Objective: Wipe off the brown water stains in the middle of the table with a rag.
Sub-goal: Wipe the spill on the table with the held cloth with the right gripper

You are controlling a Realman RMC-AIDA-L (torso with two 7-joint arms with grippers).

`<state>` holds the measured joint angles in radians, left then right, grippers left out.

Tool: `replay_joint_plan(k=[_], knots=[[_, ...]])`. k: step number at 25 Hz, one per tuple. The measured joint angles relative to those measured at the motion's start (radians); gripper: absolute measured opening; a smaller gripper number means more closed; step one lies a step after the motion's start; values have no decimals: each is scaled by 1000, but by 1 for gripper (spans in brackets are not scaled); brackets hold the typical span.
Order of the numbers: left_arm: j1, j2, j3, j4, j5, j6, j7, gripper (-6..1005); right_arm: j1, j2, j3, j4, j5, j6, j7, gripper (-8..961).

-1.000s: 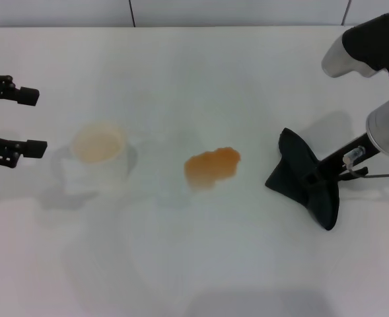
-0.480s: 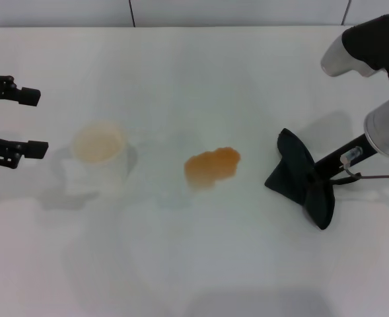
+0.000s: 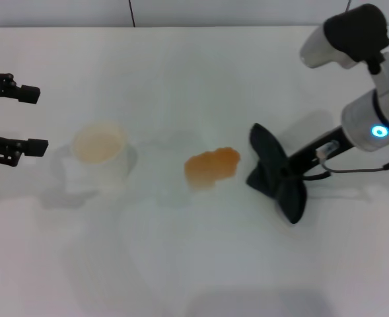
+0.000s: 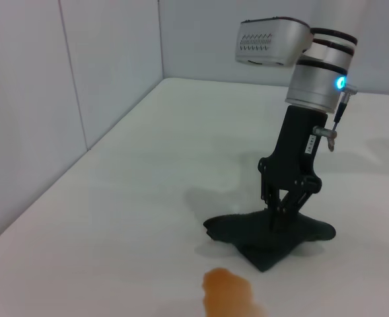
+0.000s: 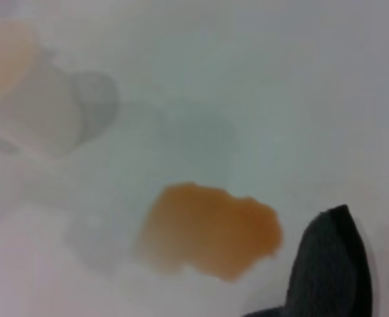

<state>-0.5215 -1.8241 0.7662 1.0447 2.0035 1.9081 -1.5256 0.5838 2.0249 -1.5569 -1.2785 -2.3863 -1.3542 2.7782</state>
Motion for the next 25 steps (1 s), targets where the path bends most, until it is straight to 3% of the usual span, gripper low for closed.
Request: replay_joint_plan(k=[14, 25], knots=[[9, -2, -1, 0, -1, -5, 18, 889, 43, 1, -166, 27, 162, 114, 0, 95], [34, -19, -1, 48, -7, -1, 17, 889, 105, 3, -253, 63, 217, 192, 5, 95]])
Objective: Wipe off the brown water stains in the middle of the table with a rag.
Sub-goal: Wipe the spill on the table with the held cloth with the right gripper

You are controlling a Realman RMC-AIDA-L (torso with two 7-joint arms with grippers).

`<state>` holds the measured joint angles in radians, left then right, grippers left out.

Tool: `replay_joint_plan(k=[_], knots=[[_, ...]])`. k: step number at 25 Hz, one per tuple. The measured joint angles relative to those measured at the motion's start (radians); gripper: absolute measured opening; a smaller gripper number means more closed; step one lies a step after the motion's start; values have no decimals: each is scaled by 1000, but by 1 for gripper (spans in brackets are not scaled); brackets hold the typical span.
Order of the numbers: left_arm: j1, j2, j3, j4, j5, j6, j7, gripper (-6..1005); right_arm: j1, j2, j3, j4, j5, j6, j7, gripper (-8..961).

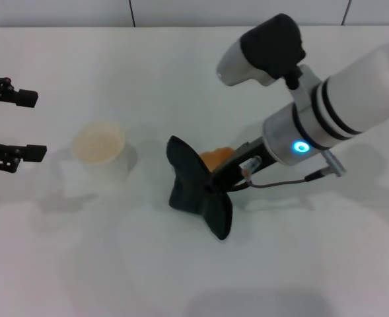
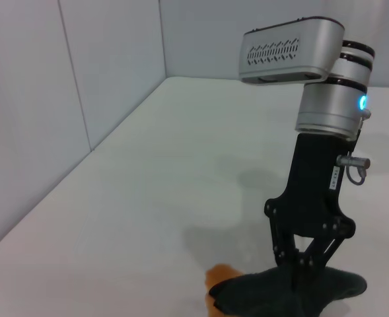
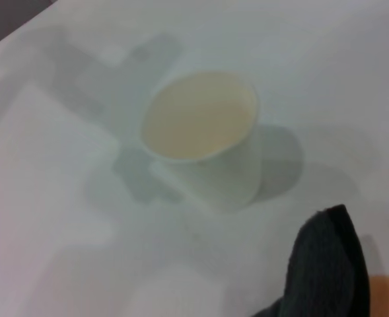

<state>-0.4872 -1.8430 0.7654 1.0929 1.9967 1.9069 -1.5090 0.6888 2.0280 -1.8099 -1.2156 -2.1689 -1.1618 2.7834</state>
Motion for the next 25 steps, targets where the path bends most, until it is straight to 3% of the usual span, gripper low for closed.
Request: replay_joint_plan(k=[10, 25], knots=[[3, -8, -1, 1, -2, 1, -3, 889, 100, -1, -22, 146, 3, 72, -5, 95], [2, -12, -2, 1, -3, -7, -3, 888, 101, -6, 37, 242, -107, 175, -9, 95]])
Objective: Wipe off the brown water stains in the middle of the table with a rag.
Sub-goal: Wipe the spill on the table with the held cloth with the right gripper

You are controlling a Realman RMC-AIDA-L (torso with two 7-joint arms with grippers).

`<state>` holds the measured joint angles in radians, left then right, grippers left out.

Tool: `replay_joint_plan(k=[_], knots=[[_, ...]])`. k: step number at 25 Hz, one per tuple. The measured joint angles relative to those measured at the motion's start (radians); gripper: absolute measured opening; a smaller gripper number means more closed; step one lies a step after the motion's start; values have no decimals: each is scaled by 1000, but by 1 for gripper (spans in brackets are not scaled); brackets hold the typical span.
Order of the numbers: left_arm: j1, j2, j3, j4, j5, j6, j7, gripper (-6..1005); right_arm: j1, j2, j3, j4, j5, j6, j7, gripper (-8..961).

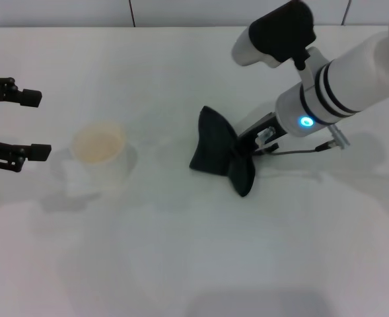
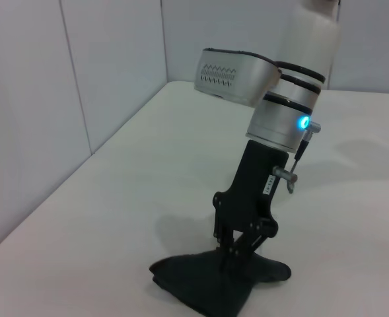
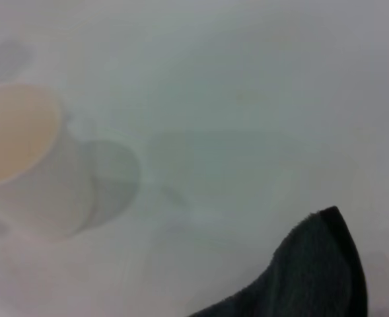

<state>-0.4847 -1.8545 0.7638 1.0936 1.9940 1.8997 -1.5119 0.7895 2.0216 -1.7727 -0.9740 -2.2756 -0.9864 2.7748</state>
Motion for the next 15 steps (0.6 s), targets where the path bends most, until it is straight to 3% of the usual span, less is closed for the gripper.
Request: replay_joint_plan(k=[15], knots=[[3, 0, -2, -5, 5, -16, 6, 888, -36, 1, 78, -28, -62, -15, 0, 95]])
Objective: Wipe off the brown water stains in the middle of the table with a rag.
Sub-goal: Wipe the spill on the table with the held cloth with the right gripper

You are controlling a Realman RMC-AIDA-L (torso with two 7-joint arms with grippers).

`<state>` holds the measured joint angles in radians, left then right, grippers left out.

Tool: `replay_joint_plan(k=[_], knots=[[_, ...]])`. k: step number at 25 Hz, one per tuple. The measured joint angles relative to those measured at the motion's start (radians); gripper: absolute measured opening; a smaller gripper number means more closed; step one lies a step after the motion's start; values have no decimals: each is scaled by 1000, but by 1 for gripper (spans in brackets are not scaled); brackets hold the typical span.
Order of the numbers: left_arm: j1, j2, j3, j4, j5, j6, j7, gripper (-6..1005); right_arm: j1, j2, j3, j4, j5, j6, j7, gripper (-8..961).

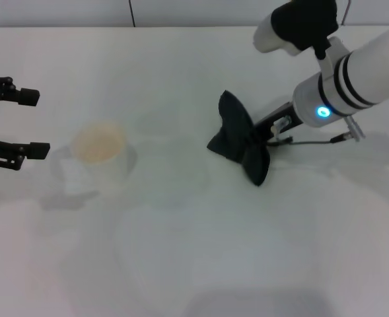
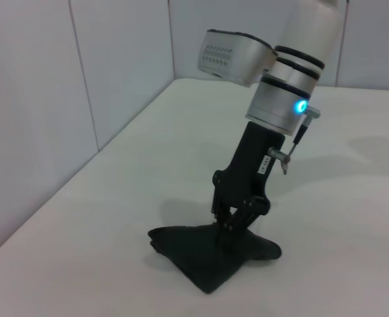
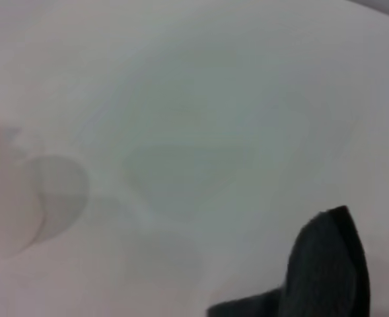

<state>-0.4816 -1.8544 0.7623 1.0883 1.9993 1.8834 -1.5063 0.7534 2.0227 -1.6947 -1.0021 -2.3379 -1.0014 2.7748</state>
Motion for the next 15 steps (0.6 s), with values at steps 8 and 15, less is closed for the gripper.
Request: replay_joint_plan(k=[8, 15], knots=[[-4, 0, 0, 3, -2, -6, 2, 888, -30, 5, -104, -80, 85, -33, 7, 95], [-8, 0, 3, 5, -2, -5, 6, 888, -11, 5, -190, -97, 183, -34, 9, 95]])
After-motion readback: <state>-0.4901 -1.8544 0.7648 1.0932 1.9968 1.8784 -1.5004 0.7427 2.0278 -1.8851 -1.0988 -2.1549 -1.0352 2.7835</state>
